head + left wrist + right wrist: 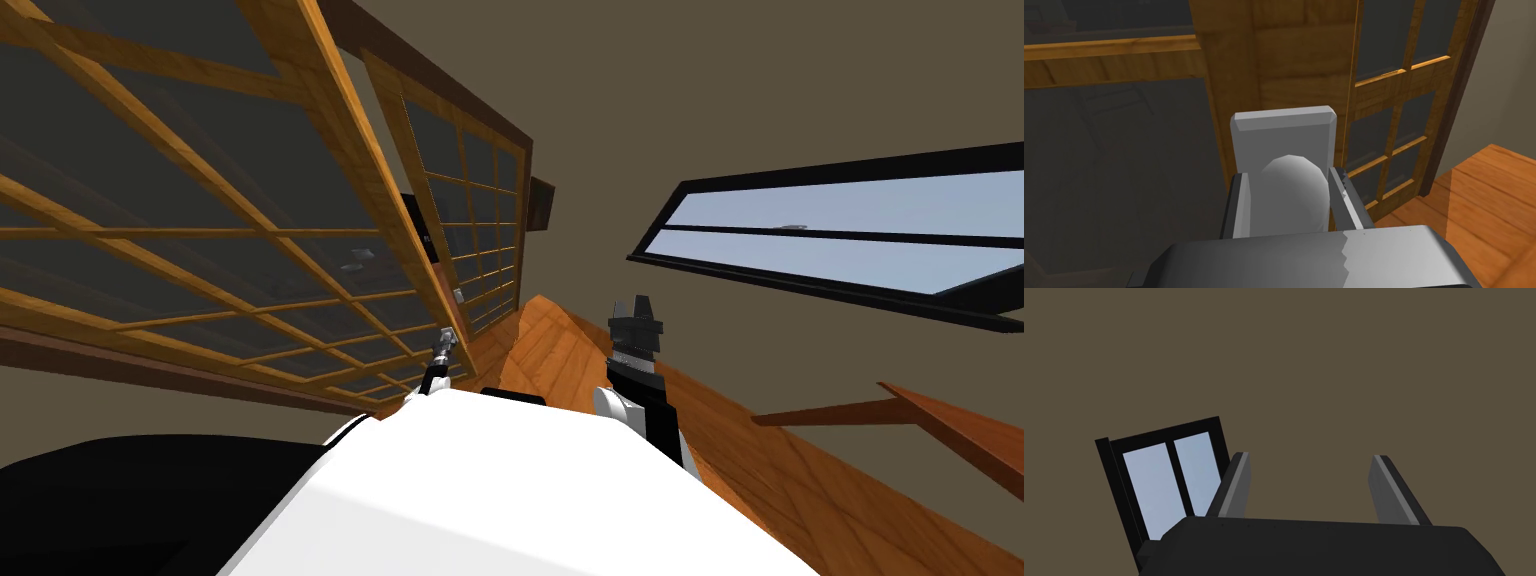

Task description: Pull the door open

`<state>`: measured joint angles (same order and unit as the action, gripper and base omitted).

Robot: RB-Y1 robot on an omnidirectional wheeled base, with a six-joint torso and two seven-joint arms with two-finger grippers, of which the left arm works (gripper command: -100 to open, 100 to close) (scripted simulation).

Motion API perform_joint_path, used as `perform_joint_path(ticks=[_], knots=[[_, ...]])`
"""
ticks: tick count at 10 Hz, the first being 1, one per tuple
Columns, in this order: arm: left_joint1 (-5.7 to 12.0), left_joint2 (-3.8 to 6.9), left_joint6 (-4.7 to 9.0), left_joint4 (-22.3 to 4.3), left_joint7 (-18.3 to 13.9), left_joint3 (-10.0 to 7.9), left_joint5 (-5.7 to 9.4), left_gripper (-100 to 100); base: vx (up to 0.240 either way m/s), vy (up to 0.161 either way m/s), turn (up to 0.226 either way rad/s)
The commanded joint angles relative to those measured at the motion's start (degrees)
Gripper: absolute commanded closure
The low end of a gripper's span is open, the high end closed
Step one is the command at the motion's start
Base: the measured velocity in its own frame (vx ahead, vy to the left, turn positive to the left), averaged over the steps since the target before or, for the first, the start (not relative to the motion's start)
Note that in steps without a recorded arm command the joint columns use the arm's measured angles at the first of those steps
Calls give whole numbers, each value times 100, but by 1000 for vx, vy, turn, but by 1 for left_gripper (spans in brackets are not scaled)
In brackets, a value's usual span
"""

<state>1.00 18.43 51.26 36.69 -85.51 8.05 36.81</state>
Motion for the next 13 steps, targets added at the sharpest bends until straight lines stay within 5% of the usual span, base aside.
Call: perform_joint_path(ticks=[1,13], knots=[[-64,30,-30,123,-67,110,-59,100,-270,5,-62],[-221,331,113,231,-575,655,-360,100,-174,9,-60]])
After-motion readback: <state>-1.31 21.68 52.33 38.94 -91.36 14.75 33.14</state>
